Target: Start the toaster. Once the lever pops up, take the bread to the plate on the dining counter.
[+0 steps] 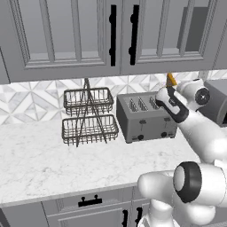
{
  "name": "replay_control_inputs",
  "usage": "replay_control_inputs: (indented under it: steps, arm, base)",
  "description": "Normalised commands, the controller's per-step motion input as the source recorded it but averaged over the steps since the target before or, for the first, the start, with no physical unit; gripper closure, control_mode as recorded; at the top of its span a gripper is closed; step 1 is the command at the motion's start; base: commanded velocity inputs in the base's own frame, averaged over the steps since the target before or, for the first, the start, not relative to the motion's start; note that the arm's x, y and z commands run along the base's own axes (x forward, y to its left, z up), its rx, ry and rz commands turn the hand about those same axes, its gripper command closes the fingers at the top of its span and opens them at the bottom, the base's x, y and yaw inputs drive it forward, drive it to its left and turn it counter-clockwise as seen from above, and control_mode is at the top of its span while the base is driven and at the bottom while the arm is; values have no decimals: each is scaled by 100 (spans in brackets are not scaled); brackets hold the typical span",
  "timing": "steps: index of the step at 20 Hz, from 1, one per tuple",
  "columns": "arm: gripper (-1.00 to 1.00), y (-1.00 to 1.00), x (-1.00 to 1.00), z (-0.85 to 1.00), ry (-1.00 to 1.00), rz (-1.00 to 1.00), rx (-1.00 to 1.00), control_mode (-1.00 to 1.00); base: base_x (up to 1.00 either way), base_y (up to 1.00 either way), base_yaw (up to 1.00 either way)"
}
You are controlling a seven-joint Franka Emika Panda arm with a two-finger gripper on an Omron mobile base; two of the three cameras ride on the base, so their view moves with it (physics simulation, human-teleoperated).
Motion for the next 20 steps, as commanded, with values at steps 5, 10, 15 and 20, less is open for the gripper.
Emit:
replay_control_inputs:
  steps: [5,10,15,20]
  arm:
    - [100,1,-63,63,4,-9,-13,-100]
    - [100,7,-54,32,10,-7,-16,-100]
    - [100,23,-63,28,6,-1,-12,-100]
    - [100,18,-76,10,0,0,-4,-100]
  base:
    - [0,0,0]
    - [0,0,0]
    - [0,0,0]
    - [0,0,0]
